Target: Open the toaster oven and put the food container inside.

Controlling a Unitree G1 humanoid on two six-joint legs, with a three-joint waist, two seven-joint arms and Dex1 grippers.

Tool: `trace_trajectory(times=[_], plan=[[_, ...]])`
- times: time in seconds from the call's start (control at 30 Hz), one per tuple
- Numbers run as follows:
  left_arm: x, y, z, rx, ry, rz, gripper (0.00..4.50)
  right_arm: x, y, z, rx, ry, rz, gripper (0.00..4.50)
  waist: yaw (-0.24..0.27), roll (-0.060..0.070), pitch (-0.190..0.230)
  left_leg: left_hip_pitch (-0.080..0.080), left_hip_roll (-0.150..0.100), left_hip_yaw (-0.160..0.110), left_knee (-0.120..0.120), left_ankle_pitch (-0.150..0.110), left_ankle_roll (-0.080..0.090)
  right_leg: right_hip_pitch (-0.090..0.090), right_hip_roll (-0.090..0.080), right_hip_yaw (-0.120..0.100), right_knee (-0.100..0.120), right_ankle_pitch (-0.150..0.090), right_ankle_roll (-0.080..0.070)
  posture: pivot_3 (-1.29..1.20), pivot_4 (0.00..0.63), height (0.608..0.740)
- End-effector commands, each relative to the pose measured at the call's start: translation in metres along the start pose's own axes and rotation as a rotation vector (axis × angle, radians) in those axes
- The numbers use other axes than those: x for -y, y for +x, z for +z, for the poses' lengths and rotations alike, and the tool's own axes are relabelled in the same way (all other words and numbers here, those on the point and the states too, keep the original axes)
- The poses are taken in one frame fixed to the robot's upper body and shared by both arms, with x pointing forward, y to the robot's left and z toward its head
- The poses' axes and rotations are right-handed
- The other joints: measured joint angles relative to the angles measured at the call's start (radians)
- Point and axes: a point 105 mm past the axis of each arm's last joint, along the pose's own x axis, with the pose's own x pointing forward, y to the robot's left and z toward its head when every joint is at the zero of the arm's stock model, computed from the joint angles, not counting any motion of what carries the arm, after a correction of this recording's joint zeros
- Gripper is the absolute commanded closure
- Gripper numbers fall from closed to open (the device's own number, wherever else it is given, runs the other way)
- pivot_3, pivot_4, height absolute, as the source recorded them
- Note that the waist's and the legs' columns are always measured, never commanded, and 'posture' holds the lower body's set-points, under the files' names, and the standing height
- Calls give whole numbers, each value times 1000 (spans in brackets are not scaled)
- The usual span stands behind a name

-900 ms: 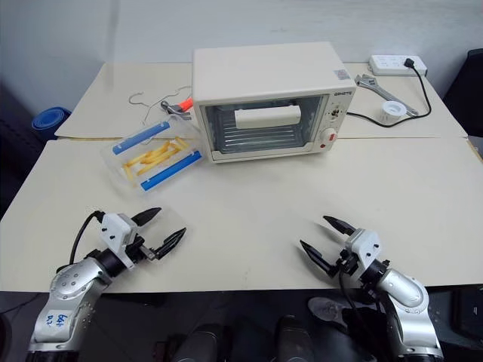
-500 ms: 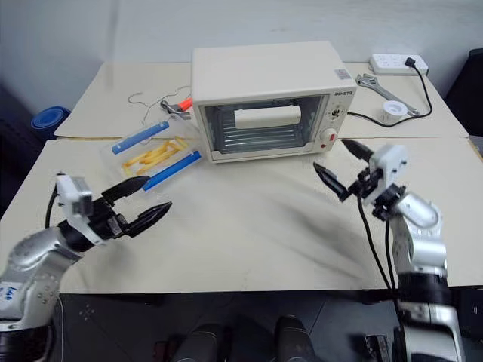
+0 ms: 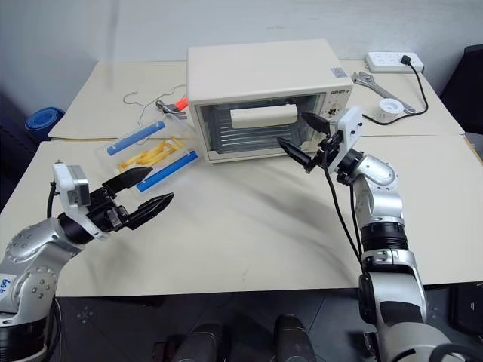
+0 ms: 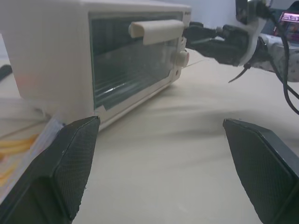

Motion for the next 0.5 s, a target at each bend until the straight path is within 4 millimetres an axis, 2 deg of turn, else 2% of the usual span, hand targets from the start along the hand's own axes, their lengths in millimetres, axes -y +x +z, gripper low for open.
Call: trace_trajectory(times=[0.03,0.17,0.33,0.43,0.5], plan=[[0,-2,1,0,29,21,0,-7,3,24,84,-32,55,45,-2,0,0,0,0,0,0,0,0,0,0,0,0,0,0,0,150,740],[-4,-2,-5,-13,18,45,0,-27,-11,12,37,-36,133,45,-1,0,0,0,0,0,0,0,0,0,0,0,0,0,0,0,150,740],[-9,3,-2,21,-23,53,0,-46,-29,-2,-24,-40,177,45,-1,0,0,0,0,0,-1,0,0,0,0,0,0,0,0,0,150,740],[-18,14,4,51,-42,62,566,-52,-40,-13,-73,-56,182,0,-1,0,0,0,0,1,0,0,0,0,0,0,0,0,0,0,150,740],[-25,26,8,78,-55,68,1161,-54,-44,-19,-98,-65,187,0,0,0,0,0,0,1,1,0,-1,-1,1,0,0,0,0,0,150,740]])
